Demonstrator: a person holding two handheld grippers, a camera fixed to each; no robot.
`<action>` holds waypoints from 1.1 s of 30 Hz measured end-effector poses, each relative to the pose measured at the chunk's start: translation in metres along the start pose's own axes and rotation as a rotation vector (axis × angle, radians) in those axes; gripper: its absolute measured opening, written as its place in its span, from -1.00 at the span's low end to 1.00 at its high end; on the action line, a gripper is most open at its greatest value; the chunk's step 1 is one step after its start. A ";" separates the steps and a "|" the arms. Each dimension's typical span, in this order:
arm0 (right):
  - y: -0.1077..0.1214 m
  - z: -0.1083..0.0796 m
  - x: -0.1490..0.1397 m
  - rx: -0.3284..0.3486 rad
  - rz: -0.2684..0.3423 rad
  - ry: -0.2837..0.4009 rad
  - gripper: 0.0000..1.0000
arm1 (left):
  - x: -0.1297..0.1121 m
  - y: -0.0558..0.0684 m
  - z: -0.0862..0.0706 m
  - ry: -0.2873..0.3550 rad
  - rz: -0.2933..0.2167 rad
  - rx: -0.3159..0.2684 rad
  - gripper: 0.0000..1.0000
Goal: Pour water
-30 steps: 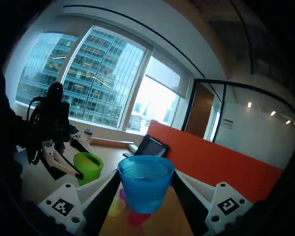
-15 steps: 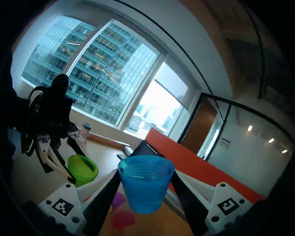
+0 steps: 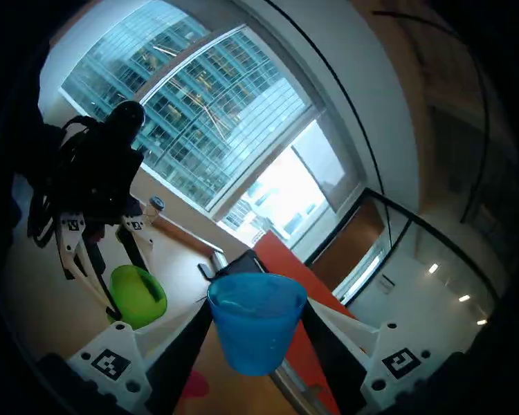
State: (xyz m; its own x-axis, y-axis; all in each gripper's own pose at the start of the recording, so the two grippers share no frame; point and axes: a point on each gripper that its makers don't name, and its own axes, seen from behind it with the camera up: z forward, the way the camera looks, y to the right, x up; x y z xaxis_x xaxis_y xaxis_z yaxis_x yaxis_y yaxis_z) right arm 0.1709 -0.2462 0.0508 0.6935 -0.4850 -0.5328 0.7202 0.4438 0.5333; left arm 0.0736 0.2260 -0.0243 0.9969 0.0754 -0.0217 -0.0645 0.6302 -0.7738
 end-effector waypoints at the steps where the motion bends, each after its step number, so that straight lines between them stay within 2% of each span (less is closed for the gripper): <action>1: 0.001 0.001 0.001 -0.001 -0.017 0.000 0.81 | 0.000 0.000 0.000 0.000 0.000 -0.001 0.74; 18: 0.015 0.020 0.021 0.003 -0.242 -0.003 0.80 | 0.001 0.005 0.004 0.003 -0.002 -0.018 0.75; 33: 0.020 0.025 0.029 -0.007 -0.347 -0.001 0.80 | 0.004 0.008 0.005 0.009 0.001 -0.024 0.75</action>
State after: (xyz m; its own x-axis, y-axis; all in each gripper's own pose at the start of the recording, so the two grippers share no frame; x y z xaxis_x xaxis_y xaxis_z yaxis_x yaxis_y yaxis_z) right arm 0.2046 -0.2705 0.0627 0.4075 -0.6082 -0.6811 0.9130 0.2577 0.3162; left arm 0.0764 0.2349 -0.0275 0.9972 0.0694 -0.0281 -0.0648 0.6114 -0.7887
